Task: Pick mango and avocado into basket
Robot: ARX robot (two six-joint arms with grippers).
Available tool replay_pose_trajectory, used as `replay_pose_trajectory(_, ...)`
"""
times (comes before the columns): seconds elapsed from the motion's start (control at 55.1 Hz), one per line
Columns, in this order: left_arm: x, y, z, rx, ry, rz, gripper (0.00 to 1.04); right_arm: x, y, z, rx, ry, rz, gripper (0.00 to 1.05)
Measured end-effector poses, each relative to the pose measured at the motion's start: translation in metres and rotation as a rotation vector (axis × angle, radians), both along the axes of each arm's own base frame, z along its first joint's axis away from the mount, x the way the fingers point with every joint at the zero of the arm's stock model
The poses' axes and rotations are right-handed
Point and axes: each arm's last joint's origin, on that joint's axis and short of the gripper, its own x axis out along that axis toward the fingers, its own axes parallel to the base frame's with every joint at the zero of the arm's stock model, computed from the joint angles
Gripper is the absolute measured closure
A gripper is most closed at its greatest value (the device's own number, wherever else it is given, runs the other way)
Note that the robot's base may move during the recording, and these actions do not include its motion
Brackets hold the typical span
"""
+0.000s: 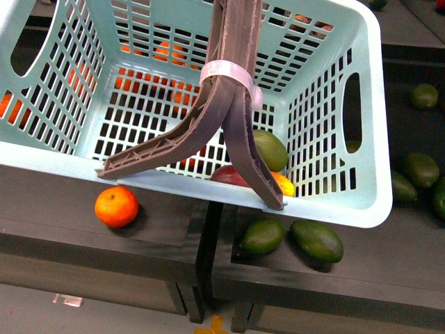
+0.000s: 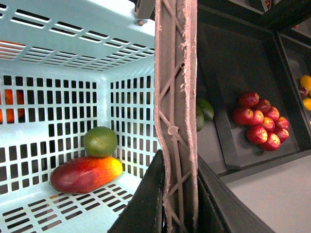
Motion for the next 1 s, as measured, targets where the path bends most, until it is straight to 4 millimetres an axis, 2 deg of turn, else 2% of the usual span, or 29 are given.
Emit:
replay_pose_trajectory(0.236,0.000,0.000,0.000,0.000,0.000,0.000,0.93,-0.059,-0.015,-0.045,0.014,0.062,-0.075,0.08)
replay_pose_trajectory(0.308,0.000,0.000,0.000,0.000,0.000,0.000,0.93,-0.066,-0.016,-0.047,0.015,0.044,-0.089,0.08)
replay_pose_trajectory(0.508,0.000,0.000,0.000,0.000,0.000,0.000,0.93,-0.066,-0.017,-0.046,0.010,0.026,-0.088,0.08)
replay_pose_trajectory(0.598,0.000,0.000,0.000,0.000,0.000,0.000,0.93,-0.071,-0.022,-0.049,-0.123,-0.116,-0.064,0.27)
replay_pose_trajectory(0.744,0.000,0.000,0.000,0.000,0.000,0.001,0.93,-0.079,-0.023,-0.052,-0.199,-0.140,-0.065,0.52)
replay_pose_trajectory(0.997,0.000,0.000,0.000,0.000,0.000,0.000,0.93,-0.090,-0.023,-0.061,-0.224,-0.148,-0.062,0.96)
